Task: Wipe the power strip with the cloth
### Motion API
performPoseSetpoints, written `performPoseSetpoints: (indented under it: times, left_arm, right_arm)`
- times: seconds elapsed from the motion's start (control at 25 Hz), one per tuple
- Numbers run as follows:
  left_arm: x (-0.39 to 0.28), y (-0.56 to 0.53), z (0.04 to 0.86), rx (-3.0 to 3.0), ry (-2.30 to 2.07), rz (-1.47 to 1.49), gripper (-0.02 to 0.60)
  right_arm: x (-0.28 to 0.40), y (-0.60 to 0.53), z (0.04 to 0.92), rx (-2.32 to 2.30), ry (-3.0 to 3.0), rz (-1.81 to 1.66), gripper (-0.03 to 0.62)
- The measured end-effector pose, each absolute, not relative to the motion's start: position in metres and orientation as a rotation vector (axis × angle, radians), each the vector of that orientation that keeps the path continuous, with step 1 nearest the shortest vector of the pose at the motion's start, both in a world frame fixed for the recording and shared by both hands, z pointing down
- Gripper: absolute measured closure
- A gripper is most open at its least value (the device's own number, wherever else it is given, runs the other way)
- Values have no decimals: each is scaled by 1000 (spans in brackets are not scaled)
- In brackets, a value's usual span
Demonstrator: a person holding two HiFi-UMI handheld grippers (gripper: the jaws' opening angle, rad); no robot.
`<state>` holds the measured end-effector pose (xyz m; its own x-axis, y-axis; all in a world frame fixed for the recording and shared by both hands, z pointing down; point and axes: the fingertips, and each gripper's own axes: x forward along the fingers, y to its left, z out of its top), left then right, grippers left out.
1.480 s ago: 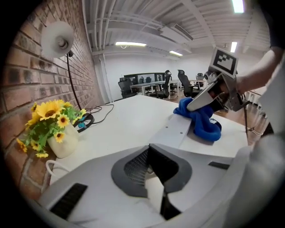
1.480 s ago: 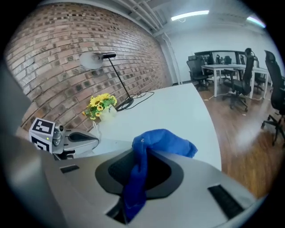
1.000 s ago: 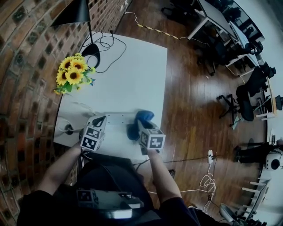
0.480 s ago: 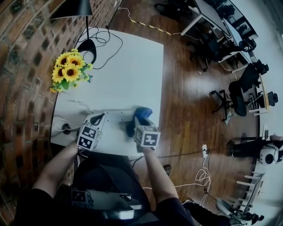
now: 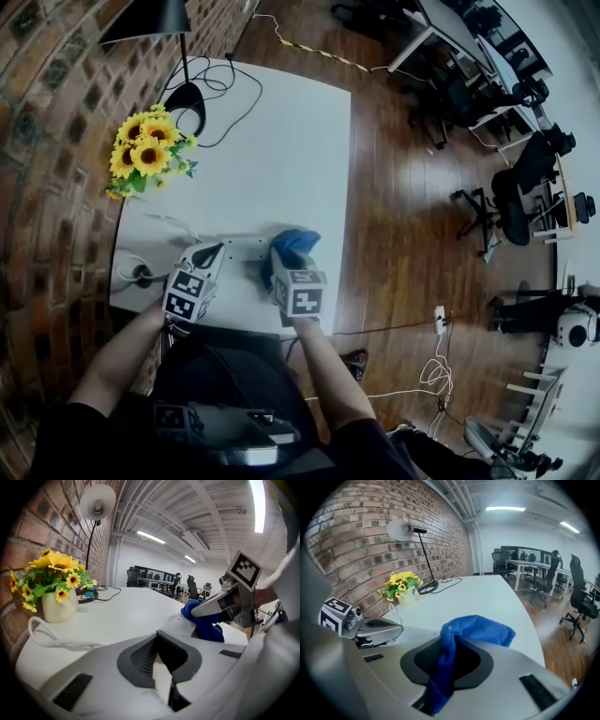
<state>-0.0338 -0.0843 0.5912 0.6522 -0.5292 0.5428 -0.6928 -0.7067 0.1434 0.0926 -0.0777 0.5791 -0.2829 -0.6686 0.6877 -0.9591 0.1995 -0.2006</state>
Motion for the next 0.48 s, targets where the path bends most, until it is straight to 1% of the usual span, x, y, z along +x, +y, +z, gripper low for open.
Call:
performPoseSetpoints:
  times: [0.48]
  left_arm:
    - [-32, -84, 587, 2539, -966, 668, 563]
  right_arm:
    - [57, -86, 579, 1418, -2041, 793, 533]
